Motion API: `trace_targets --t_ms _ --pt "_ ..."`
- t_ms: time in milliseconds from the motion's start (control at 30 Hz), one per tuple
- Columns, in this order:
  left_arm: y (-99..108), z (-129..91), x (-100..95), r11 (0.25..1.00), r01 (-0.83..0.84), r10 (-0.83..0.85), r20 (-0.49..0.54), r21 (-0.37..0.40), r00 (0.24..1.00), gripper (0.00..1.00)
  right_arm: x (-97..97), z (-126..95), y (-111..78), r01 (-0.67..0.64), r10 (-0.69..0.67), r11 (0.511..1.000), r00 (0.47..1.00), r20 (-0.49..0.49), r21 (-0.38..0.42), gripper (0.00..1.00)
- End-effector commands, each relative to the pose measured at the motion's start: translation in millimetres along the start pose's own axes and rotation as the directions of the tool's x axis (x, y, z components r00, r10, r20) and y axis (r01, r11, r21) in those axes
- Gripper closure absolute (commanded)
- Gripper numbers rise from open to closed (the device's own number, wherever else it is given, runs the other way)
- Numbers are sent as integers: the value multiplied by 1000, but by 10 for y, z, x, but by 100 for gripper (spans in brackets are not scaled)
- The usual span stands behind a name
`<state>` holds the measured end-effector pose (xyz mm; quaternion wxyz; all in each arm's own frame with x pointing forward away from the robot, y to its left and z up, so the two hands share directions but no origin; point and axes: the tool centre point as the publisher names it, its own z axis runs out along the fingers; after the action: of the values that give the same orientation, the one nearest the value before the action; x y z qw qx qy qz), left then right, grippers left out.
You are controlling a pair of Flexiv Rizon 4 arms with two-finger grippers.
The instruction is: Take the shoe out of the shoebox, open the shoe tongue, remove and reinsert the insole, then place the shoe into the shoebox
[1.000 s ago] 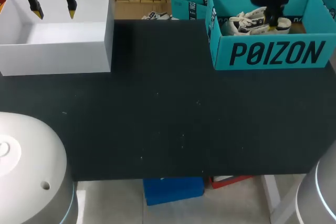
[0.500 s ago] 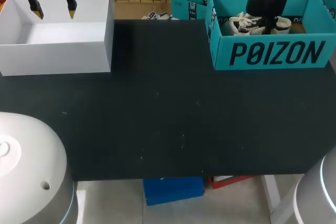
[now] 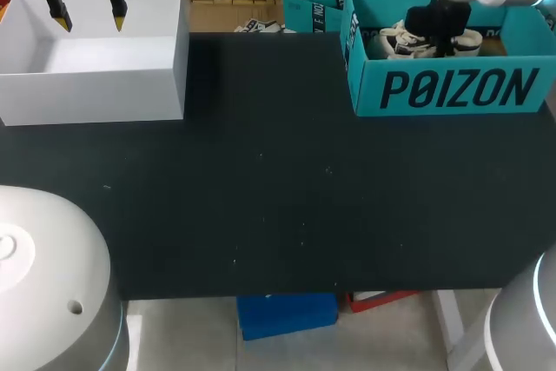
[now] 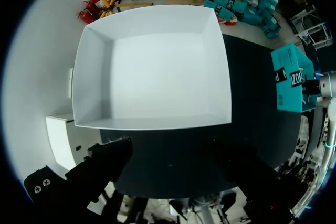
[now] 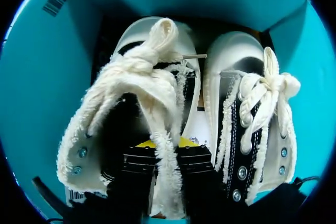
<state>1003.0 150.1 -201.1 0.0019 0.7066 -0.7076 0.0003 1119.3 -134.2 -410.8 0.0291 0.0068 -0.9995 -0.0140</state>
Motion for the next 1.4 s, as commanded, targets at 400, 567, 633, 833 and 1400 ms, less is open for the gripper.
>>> trace_targets --t_ms 400,567,633,833,1400 --pt "8 -8 3 1000 1 -1 2 -1 1000 0 17 -408 -96 14 -14 999 1000 -8 33 100" --pt "8 -8 3 1000 1 -1 2 -1 1000 0 -19 -643 -112 11 -11 999 1000 10 35 100" --pt "8 -8 3 1000 1 -1 2 -1 1000 0 -27 -747 -116 15 -16 999 1000 16 42 100" --pt "8 -8 3 1000 1 -1 2 -1 1000 0 -18 -1124 -147 12 -14 998 999 33 67 100" --pt "8 -8 3 1000 1 -1 2 -1 1000 0 285 -2123 99 10 -24 990 995 100 139 100"
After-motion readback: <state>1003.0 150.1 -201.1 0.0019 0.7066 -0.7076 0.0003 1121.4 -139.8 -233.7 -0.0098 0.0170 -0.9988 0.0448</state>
